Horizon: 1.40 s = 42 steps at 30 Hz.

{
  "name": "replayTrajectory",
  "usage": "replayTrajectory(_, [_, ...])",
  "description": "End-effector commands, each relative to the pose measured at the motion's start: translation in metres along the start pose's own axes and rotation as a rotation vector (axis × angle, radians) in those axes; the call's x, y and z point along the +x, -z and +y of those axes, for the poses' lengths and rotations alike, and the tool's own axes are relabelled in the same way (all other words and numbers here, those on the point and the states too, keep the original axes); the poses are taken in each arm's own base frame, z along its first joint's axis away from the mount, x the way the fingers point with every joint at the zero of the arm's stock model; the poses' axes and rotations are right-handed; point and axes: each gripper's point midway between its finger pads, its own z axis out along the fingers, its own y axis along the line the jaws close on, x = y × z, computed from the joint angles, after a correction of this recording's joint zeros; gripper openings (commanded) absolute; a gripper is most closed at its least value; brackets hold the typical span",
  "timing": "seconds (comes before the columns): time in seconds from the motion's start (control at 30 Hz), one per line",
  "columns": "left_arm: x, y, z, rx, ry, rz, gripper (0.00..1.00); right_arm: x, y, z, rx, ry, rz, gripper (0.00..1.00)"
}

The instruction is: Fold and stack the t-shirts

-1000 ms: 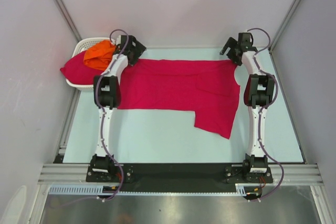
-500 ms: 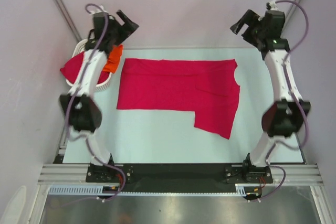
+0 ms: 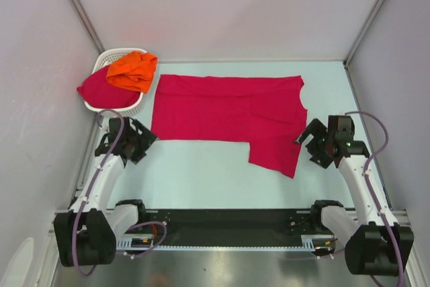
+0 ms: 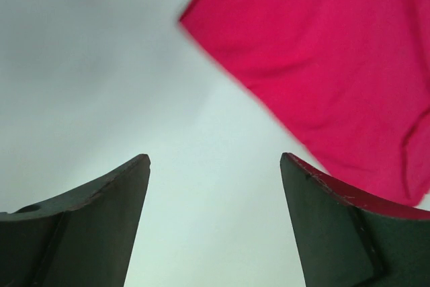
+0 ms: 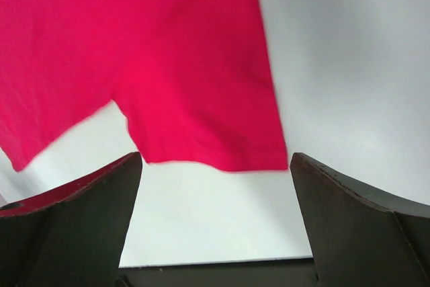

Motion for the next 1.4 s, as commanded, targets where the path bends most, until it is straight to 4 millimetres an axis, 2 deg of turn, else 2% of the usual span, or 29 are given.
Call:
replayTrajectory(0.0, [-0.011, -0.008, 0.012, -0.021, 0.085, -0.068, 0.82, 0.022, 0.0, -0.012, 0.005, -0.077, 0.034, 0.99])
replayTrajectory(0.03, [-0.014, -0.017, 0.023, -0.078, 0.096, -0.077, 0.8, 0.023, -0.002, -0.013, 0.007, -0.081, 0.038, 0.97])
replayTrajectory(0.1, [-0.023, -0.024, 0.025, -0.096, 0.089, -0.096, 0.77, 0.022, -0.006, -0.015, 0.018, -0.071, 0.036, 0.95])
replayTrajectory(0.23, [-0.047, -0.038, 0.02, -0.104, 0.074, -0.167, 0.69, 0.011, -0.01, -0.015, 0.031, -0.033, 0.007, 0.89])
replayTrajectory(0.33, [-0.049, -0.052, 0.017, -0.097, 0.082, -0.159, 0.64, 0.01, -0.015, -0.017, 0.05, -0.028, 0.016, 0.87])
replayTrajectory(0.5, [-0.038, -0.074, 0.02, -0.114, 0.073, -0.112, 0.6, 0.009, -0.02, -0.018, 0.05, -0.029, 0.021, 0.84])
replayTrajectory(0.73, [-0.038, -0.088, 0.017, -0.13, 0.063, -0.097, 0.57, 0.007, -0.025, -0.018, 0.06, -0.031, 0.034, 0.83])
replayTrajectory(0.87, [-0.03, -0.098, 0.022, -0.148, 0.068, -0.074, 0.48, 0.005, -0.024, -0.019, 0.071, -0.034, 0.027, 0.83])
replayTrajectory(1.07, [-0.022, -0.107, 0.028, -0.172, 0.069, -0.055, 0.45, 0.005, -0.019, -0.024, 0.094, -0.029, 0.019, 0.83])
replayTrajectory(1.17, [-0.024, -0.111, 0.03, -0.186, 0.069, -0.059, 0.41, 0.005, -0.018, -0.023, 0.092, -0.029, 0.021, 0.83])
replayTrajectory(1.37, [-0.022, -0.113, 0.033, -0.201, 0.068, -0.046, 0.23, 0.013, -0.011, -0.032, 0.132, -0.058, 0.04, 0.83])
